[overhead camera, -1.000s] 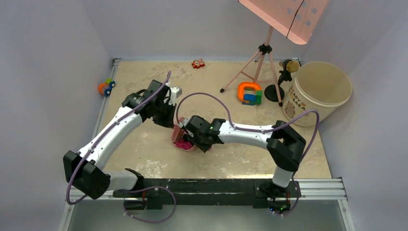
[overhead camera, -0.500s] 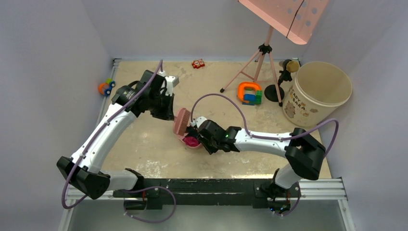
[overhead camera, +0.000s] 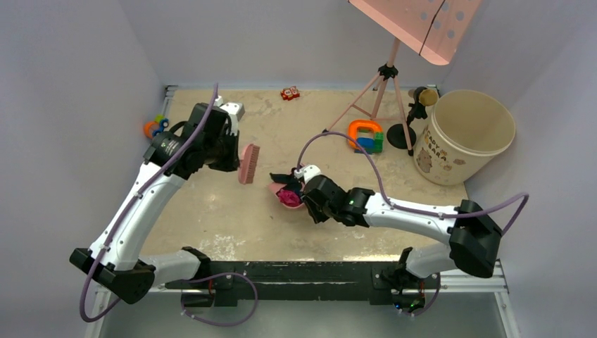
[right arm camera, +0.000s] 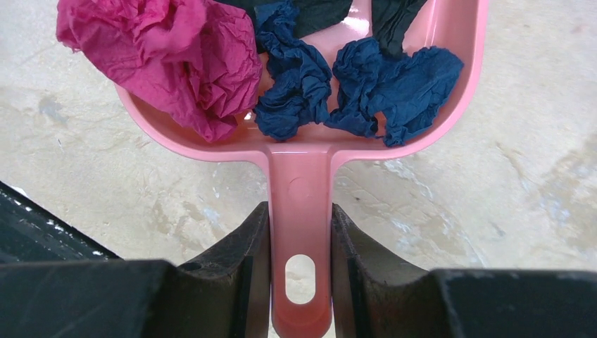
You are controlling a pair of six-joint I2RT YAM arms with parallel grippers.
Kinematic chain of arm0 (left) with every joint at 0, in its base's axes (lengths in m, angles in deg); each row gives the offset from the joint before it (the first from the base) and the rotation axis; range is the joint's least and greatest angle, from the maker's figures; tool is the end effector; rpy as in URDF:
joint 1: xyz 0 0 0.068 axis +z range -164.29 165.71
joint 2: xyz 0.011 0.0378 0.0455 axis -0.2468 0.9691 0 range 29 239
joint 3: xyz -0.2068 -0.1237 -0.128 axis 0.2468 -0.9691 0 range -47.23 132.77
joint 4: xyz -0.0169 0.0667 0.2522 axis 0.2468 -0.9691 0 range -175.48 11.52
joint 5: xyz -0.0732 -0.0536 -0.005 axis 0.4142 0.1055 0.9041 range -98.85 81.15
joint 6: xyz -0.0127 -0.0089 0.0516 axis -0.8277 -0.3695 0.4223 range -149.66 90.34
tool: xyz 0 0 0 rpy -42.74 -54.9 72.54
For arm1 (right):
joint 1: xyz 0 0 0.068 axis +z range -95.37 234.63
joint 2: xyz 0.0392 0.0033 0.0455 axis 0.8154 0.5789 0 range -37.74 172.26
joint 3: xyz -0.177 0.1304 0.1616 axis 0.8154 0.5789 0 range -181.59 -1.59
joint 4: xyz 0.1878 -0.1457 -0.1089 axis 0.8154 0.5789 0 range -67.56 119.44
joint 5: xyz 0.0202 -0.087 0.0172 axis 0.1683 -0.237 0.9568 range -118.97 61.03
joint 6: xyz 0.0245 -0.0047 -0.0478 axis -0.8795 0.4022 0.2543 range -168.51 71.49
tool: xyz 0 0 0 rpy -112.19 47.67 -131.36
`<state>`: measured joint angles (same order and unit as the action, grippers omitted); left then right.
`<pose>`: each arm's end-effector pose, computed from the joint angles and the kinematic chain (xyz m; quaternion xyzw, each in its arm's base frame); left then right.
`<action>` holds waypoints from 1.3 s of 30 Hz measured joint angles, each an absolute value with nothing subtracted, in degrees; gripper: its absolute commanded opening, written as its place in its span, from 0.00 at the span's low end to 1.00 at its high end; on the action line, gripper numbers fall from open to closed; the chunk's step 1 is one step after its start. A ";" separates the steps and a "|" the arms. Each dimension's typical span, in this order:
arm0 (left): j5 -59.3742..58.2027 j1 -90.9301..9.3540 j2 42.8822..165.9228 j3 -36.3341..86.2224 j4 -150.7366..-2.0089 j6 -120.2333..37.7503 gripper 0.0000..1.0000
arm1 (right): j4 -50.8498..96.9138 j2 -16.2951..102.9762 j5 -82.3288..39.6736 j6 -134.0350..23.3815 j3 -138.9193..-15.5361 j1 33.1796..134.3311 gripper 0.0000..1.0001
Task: Sweep away the paper scraps from the table
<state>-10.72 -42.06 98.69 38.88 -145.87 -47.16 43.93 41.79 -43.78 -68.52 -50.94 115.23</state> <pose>0.1911 -0.0993 0.4028 0.0790 0.9392 -0.1143 0.3141 0.1460 0.2405 0.2167 -0.2853 0.8932 0.1177 0.3270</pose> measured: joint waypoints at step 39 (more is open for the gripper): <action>-10.10 -42.06 89.07 15.65 -131.25 -46.42 0.00 | 94.49 28.74 -46.66 -70.58 -93.51 61.28 0.00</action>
